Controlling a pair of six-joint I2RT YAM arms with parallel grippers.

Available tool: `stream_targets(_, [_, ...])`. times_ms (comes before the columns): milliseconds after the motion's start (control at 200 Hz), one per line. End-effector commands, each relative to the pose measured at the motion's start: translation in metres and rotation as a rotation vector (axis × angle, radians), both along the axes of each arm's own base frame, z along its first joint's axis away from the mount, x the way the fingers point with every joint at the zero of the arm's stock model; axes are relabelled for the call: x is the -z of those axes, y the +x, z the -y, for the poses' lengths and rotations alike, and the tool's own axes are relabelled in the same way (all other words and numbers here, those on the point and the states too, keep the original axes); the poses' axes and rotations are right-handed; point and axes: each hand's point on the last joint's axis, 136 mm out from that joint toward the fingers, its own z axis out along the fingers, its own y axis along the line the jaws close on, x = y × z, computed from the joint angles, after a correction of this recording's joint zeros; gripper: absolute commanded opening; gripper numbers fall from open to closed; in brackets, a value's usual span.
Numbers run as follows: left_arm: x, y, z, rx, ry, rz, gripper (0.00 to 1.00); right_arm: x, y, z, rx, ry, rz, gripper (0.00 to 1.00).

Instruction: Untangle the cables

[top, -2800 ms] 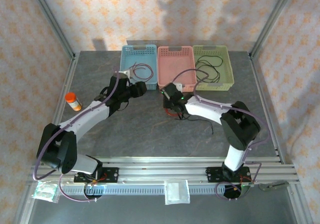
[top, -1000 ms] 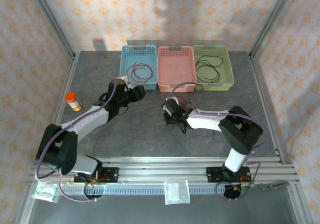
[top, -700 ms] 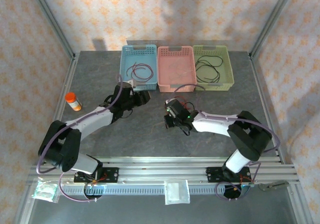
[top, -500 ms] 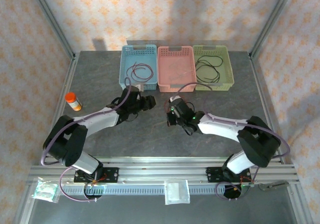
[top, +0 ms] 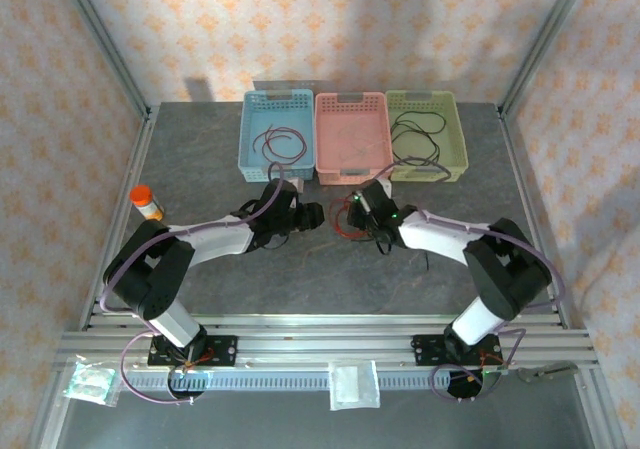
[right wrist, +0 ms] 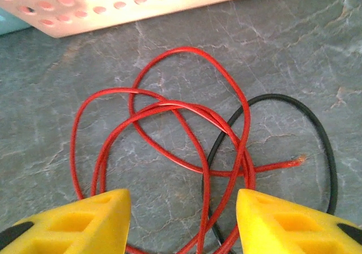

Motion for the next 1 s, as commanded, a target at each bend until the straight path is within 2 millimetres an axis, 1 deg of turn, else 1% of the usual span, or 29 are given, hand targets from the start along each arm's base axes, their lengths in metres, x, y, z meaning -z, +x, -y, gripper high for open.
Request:
stream_targets(0, [-0.009, 0.01, 0.002, -0.021, 0.001, 0.04, 0.53, 0.007, 0.004, 0.002, 0.041, -0.027, -0.039, 0.52])
stream_targets(105, [-0.008, 0.011, 0.003, -0.016, 0.006, 0.035, 0.53, 0.018, 0.004, 0.013, 0.094, -0.09, -0.072, 0.49])
stream_targets(155, [-0.008, 0.012, 0.004, -0.014, 0.007, 0.034, 0.54, 0.022, 0.004, 0.015, 0.101, -0.109, -0.081, 0.49])
stream_targets(215, [-0.007, 0.011, 0.006, -0.006, 0.008, 0.031, 0.54, 0.027, 0.002, 0.017, 0.102, -0.126, -0.1, 0.46])
stream_targets(310, [-0.004, 0.012, 0.01, 0.007, 0.009, 0.022, 0.54, 0.035, -0.003, 0.017, 0.096, -0.127, -0.125, 0.38])
stream_targets(380, [0.0, 0.012, 0.014, 0.017, 0.009, 0.013, 0.55, 0.036, -0.007, 0.016, 0.081, -0.116, -0.128, 0.31])
stream_targets(466, [0.003, 0.012, 0.019, 0.029, 0.006, 0.001, 0.55, 0.034, -0.011, 0.012, 0.038, -0.09, -0.122, 0.21])
stream_targets(556, [0.007, 0.013, 0.025, 0.045, 0.005, -0.012, 0.55, 0.031, -0.019, 0.006, -0.017, -0.086, -0.115, 0.15])
stream_targets(656, [0.013, 0.013, 0.028, 0.054, 0.019, -0.032, 0.55, 0.03, -0.031, 0.004, -0.061, -0.095, -0.12, 0.11])
stream_targets(841, [0.024, 0.013, 0.027, 0.053, 0.05, -0.061, 0.54, 0.025, -0.046, 0.008, -0.076, -0.093, -0.12, 0.09])
stream_targets(996, [0.032, 0.01, 0.026, 0.062, 0.077, -0.091, 0.44, 0.024, -0.046, 0.013, -0.053, -0.107, -0.113, 0.09])
